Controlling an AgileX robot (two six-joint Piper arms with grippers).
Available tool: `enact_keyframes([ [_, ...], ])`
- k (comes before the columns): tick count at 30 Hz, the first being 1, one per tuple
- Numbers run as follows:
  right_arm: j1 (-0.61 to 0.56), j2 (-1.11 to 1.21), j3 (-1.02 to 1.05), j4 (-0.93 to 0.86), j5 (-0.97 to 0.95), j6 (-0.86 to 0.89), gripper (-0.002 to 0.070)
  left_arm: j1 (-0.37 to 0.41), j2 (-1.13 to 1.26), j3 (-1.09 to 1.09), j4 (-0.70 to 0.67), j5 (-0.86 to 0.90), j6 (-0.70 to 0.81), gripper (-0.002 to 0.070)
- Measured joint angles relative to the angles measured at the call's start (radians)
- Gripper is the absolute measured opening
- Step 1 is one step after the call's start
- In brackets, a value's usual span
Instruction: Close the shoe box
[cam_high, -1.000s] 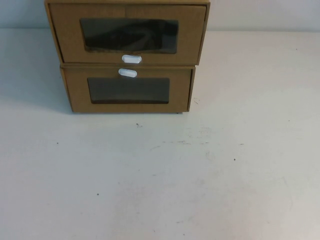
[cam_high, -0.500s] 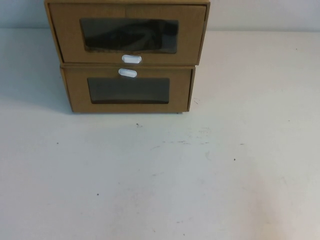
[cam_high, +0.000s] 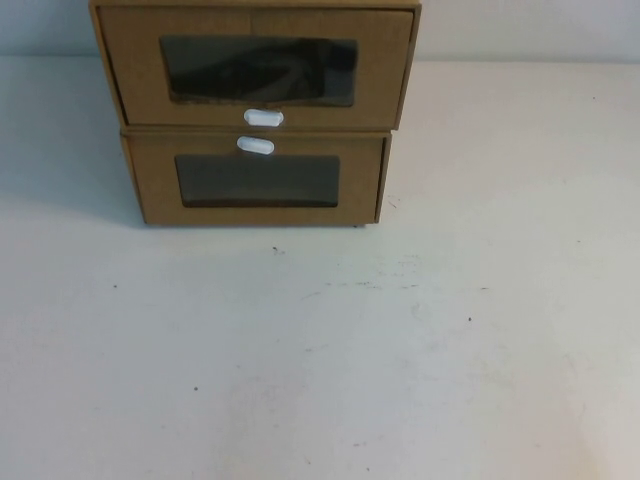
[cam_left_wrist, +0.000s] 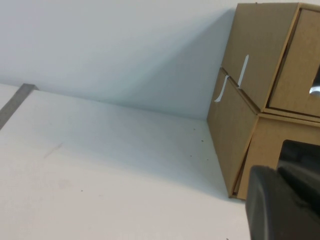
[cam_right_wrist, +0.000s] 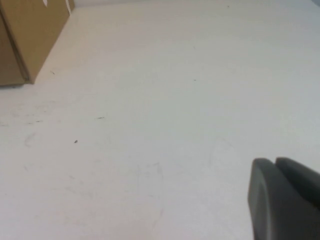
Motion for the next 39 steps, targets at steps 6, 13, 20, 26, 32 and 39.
enact_keyframes([
  [6, 0.0, 0.0, 0.0, 0.004, -0.105, 0.0, -0.0013, 0.0, 0.0, 0.0, -0.002, 0.0, 0.0, -0.0005],
  [13, 0.0, 0.0, 0.0, 0.172, -0.084, -0.227, -0.0013, 0.0, 0.0, 0.0, -0.002, 0.0, 0.0, -0.0005],
  [20, 0.0, 0.0, 0.0, 0.252, 0.032, -0.328, -0.0013, 0.0, 0.0, 0.0, -0.002, -0.001, 0.0, -0.0005],
  [26, 0.0, 0.0, 0.0, 0.256, 0.033, -0.335, -0.0013, 0.0, 0.0, 0.0, -0.002, -0.001, 0.0, -0.0005],
  [32, 0.0, 0.0, 0.0, 0.256, 0.033, -0.335, -0.0013, 0.0, 0.0, 0.0, -0.002, -0.003, 0.0, -0.0005],
  [39, 0.0, 0.0, 0.0, 0.256, 0.035, -0.338, -0.0013, 0.0, 0.0, 0.0, -0.002, -0.003, 0.0, -0.0005],
])
